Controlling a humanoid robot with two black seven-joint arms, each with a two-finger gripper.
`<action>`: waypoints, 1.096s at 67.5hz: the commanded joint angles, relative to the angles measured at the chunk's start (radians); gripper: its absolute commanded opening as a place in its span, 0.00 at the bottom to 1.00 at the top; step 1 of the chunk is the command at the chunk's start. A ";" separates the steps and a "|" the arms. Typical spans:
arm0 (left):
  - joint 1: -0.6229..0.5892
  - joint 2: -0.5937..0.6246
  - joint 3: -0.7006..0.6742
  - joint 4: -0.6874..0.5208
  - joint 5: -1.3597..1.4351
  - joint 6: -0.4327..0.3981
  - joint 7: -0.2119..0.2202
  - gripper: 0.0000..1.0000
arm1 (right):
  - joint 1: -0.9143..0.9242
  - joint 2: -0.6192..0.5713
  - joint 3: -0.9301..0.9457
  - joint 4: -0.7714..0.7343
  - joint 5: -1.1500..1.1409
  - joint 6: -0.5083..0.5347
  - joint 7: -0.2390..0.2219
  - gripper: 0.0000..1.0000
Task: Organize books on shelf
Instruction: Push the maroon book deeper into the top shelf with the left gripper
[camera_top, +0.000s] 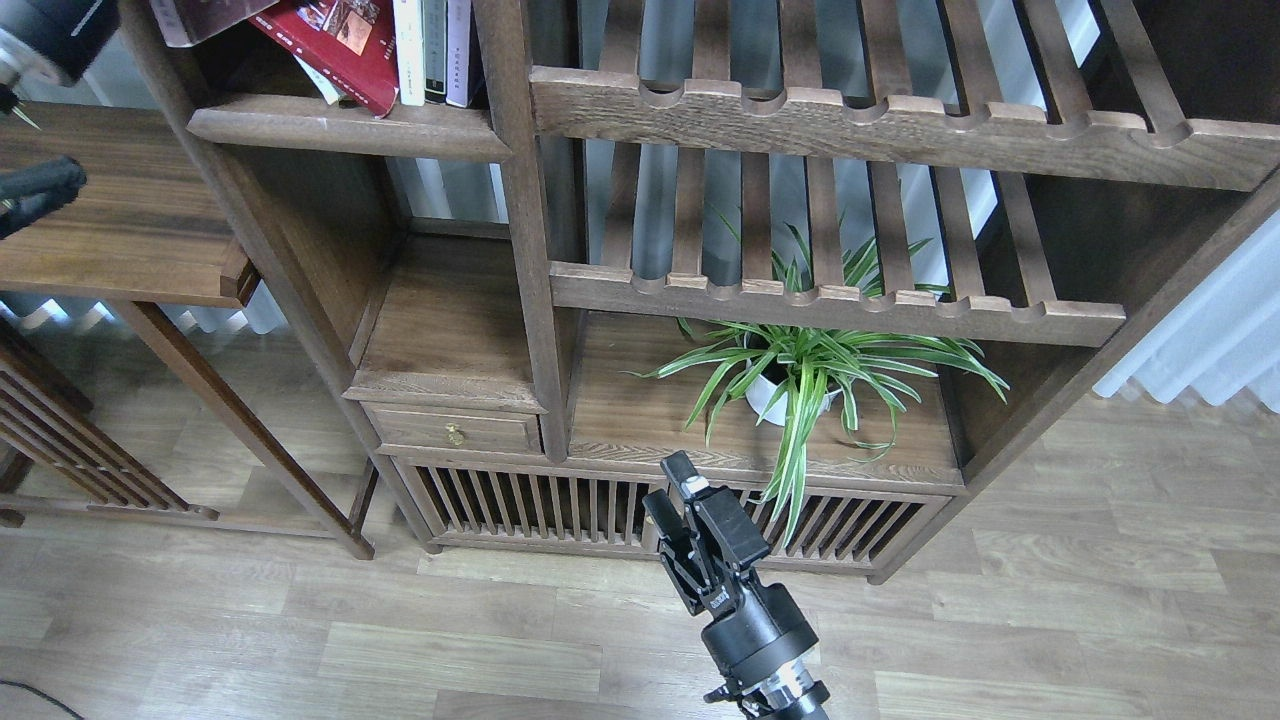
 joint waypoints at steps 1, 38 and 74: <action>0.004 0.006 0.022 0.008 0.002 -0.008 -0.010 0.01 | 0.001 0.000 0.000 -0.001 0.001 0.000 0.000 0.80; -0.154 -0.062 0.070 0.186 0.026 -0.008 -0.067 0.02 | 0.001 0.000 0.003 -0.001 0.003 0.000 0.000 0.80; -0.292 -0.166 0.182 0.451 0.025 -0.007 -0.240 0.02 | -0.006 0.000 0.008 -0.001 0.001 0.000 0.000 0.80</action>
